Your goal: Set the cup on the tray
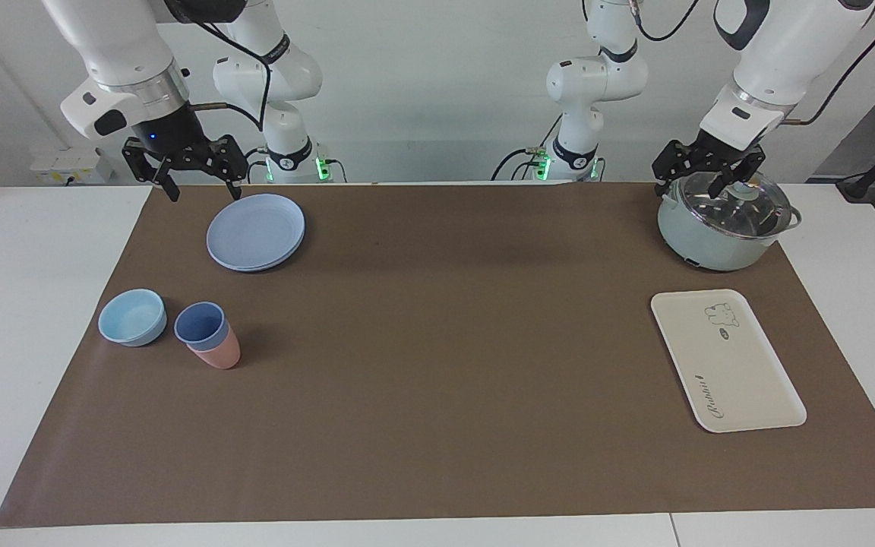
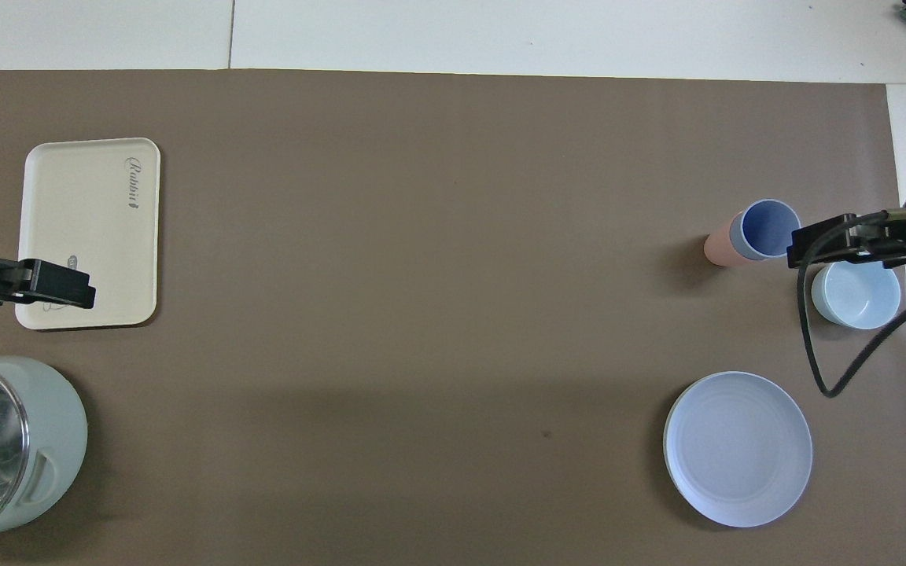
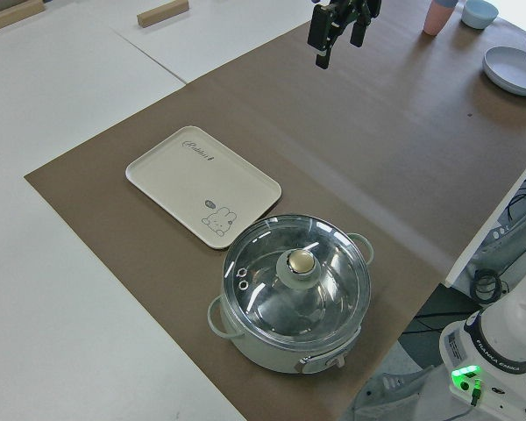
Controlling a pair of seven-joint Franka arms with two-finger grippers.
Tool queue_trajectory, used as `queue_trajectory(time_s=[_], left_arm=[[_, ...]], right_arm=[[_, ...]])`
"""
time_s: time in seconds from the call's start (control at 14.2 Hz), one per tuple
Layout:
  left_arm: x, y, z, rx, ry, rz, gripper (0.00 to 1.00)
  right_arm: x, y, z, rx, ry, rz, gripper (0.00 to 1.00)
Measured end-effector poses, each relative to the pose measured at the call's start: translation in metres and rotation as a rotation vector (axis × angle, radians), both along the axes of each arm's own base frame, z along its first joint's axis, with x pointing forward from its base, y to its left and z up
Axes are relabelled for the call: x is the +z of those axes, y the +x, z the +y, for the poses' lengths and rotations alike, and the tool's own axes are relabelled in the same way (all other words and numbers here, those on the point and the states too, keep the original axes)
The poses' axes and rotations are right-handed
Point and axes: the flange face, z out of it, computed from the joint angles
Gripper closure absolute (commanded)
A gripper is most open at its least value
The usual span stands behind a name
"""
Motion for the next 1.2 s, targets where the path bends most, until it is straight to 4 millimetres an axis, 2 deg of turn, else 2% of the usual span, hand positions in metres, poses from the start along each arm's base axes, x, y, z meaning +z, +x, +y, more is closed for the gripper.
queue_trajectory(time_s=[0.42, 0.56, 0.7, 0.92, 1.13, 1.2], left_arm=[[0.0, 0.0, 0.0, 0.0, 0.0, 0.0, 0.0], [0.0, 0.0, 0.0, 0.0, 0.0, 0.0, 0.0], [0.0, 0.0, 0.0, 0.0, 0.0, 0.0, 0.0], [0.0, 0.0, 0.0, 0.0, 0.0, 0.0, 0.0], [0.0, 0.0, 0.0, 0.0, 0.0, 0.0, 0.0], [0.0, 0.0, 0.0, 0.0, 0.0, 0.0, 0.0]], right_arm=[[0.0, 0.0, -0.002, -0.004, 0.0, 0.001, 0.0], [0.0, 0.001, -0.01, -0.019, 0.0, -0.002, 0.01], [0.002, 0.004, -0.029, -0.081, 0.002, -0.028, 0.02], [0.001, 0.005, -0.072, -0.274, 0.013, -0.034, 0.06], [-0.014, 0.01, -0.113, -0.476, 0.09, -0.008, 0.07], [-0.022, 0.015, -0.129, -0.544, 0.119, -0.009, 0.11]])
